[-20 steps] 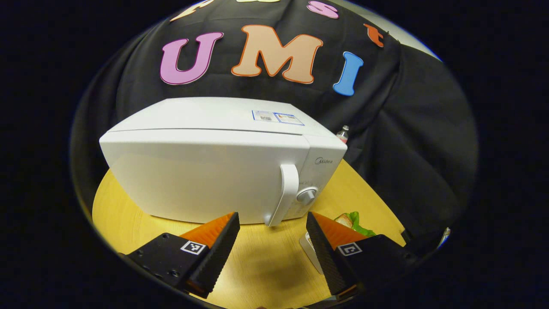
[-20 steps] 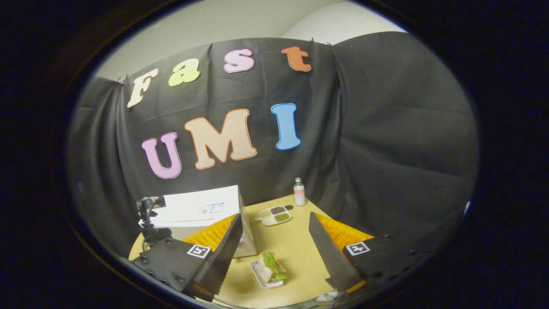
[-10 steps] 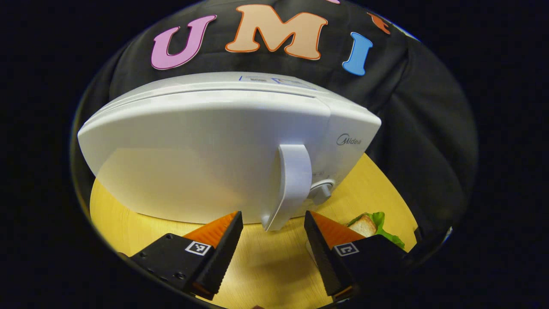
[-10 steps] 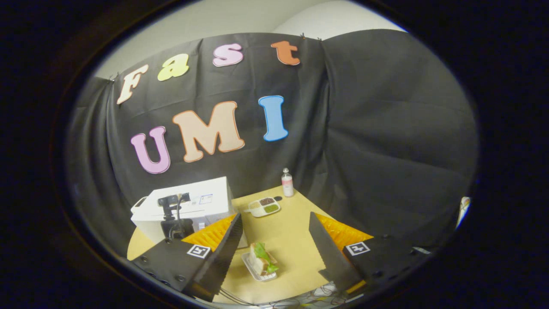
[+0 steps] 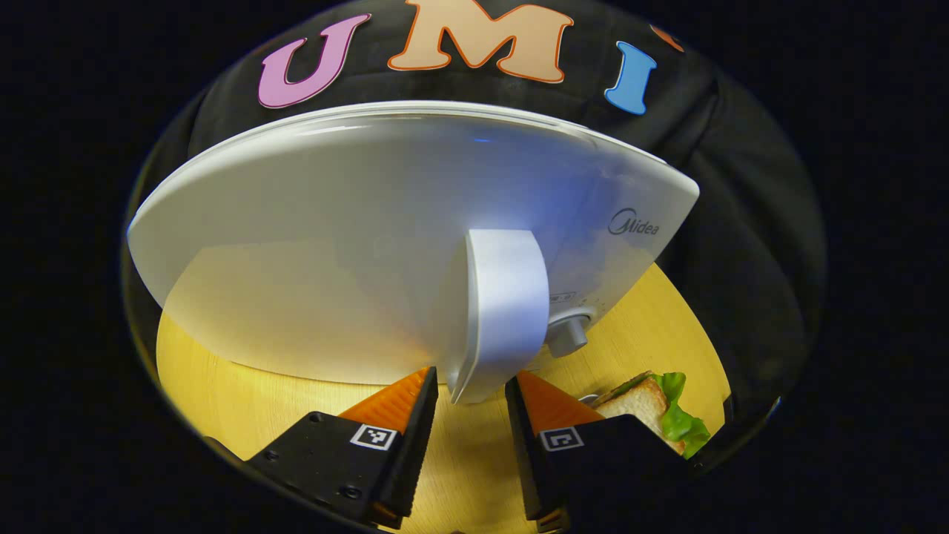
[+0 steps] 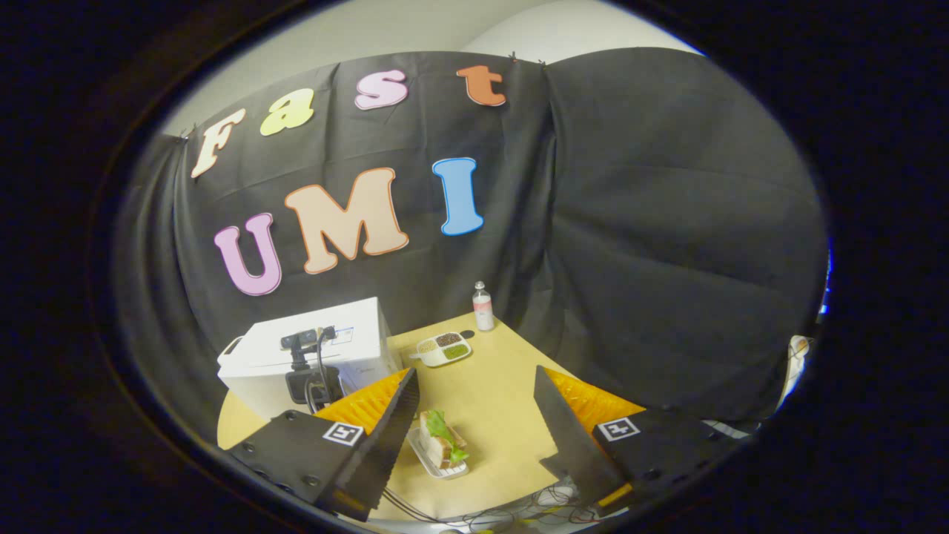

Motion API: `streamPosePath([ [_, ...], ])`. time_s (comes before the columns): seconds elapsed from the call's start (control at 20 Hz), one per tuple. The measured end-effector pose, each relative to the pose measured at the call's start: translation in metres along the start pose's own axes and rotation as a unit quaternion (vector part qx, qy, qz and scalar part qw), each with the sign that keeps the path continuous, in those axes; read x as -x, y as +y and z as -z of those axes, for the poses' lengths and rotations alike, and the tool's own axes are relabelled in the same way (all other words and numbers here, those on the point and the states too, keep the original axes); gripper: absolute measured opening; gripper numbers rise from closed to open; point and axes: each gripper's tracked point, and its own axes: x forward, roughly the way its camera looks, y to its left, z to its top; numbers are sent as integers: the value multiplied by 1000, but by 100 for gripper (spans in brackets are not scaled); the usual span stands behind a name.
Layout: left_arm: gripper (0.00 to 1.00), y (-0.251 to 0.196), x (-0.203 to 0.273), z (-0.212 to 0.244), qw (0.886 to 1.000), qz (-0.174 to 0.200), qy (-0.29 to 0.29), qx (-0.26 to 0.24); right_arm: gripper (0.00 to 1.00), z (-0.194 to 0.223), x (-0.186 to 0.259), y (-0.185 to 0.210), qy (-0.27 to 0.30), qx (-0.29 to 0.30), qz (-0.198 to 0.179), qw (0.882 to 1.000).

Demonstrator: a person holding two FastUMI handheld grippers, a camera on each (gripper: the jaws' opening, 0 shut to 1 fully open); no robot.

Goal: Open the microwave oven with the left hand, put the food in, and close the microwave oven.

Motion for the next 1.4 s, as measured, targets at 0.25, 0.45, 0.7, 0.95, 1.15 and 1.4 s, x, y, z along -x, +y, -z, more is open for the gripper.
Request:
streamPosePath([
  [0.25, 32, 0, -1, 0, 1000, -2, 13, -12, 98, -1, 0, -2, -1, -10, -4, 1000],
  [0.45, 20, 5, 0, 1, 999, -19, 12, -39, 98, 3, 1, -3, 5, -12, -9, 1000],
  [0.7, 13, 4, -1, 0, 999, -18, -3, -32, 98, 8, 2, -6, 11, -12, -13, 1000],
  [0.95, 4, 4, -1, -2, 999, -26, -17, -19, 98, 19, 6, 0, 25, -12, -29, 999],
  [1.15, 4, 4, -1, -2, 999, -28, -26, -12, 98, 30, 4, 7, 40, -1, -47, 998],
  [1.4, 4, 4, 0, -2, 999, -30, -31, -9, 98, 41, -1, 10, 59, 16, -66, 996],
])
